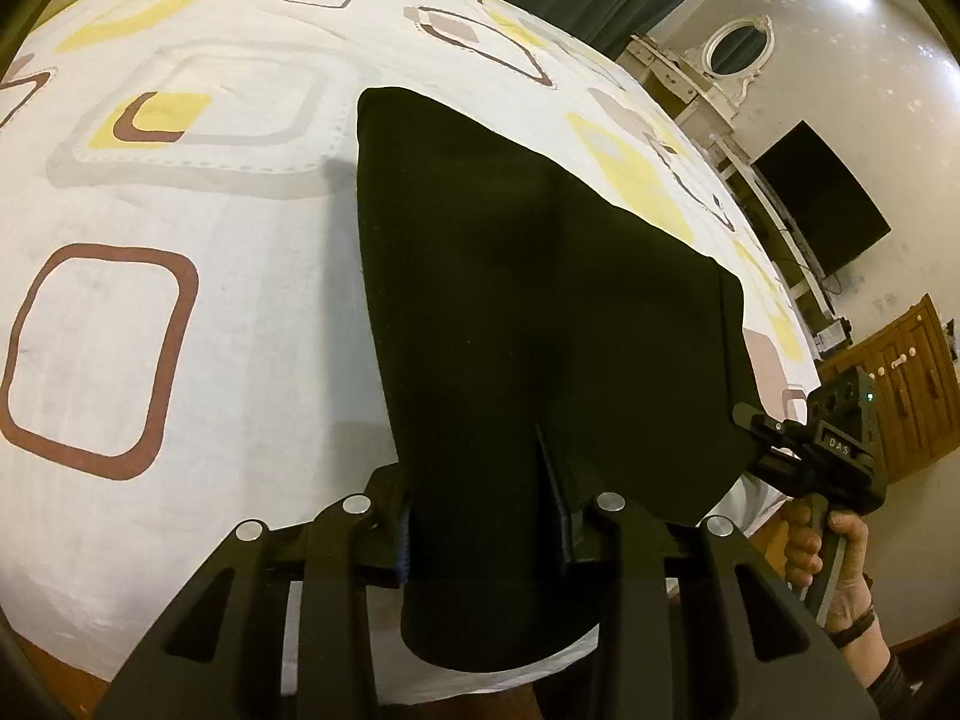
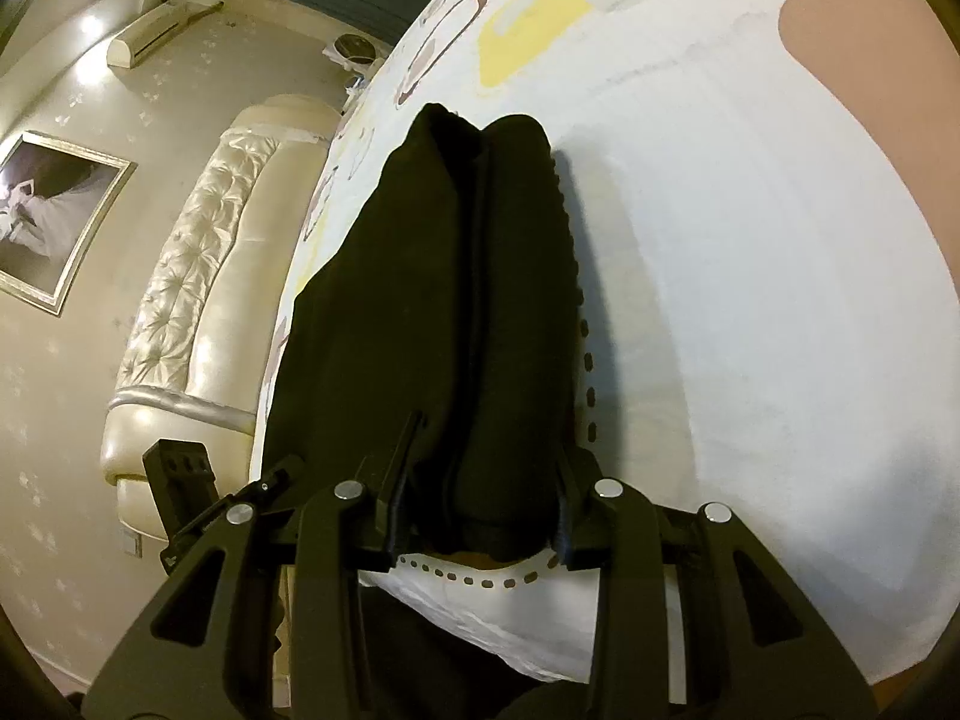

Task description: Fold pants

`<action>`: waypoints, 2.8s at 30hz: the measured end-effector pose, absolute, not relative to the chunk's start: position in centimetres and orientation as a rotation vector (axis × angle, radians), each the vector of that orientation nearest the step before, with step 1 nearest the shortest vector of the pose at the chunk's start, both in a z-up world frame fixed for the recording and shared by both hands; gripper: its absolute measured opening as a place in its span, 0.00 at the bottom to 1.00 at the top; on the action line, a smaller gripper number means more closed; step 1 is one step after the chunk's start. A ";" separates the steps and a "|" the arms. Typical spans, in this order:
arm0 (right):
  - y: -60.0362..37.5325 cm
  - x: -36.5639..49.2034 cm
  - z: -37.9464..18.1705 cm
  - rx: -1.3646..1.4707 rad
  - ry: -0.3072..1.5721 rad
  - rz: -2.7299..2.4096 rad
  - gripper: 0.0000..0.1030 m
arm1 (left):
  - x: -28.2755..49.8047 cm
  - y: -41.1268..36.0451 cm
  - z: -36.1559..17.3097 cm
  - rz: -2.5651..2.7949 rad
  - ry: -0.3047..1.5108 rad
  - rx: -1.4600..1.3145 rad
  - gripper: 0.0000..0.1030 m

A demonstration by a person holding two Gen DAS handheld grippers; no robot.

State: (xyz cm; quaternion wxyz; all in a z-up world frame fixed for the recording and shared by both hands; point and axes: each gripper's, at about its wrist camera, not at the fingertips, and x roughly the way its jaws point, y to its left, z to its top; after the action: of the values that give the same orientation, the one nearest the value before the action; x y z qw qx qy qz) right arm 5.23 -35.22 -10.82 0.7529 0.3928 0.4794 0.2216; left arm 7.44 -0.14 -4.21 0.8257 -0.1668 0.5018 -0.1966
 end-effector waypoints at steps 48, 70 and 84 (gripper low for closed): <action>-34.0 18.9 -6.9 0.722 0.914 0.595 0.30 | 20.7 2.1 -3.3 -0.488 0.993 -0.325 0.24; -33.7 27.0 -11.7 0.841 0.982 0.518 0.32 | 27.4 2.7 -6.1 -0.376 1.016 -0.298 0.34; -34.0 25.7 -11.1 0.906 0.995 0.528 0.53 | 27.1 3.8 -5.6 -0.353 1.018 -0.335 0.65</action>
State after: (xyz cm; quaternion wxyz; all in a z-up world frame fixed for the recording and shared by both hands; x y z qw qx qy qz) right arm 25.70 -33.98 -11.14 0.7499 0.4145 0.4554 0.2418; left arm 27.14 3.76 -5.63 0.8451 -0.1587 0.4822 -0.1674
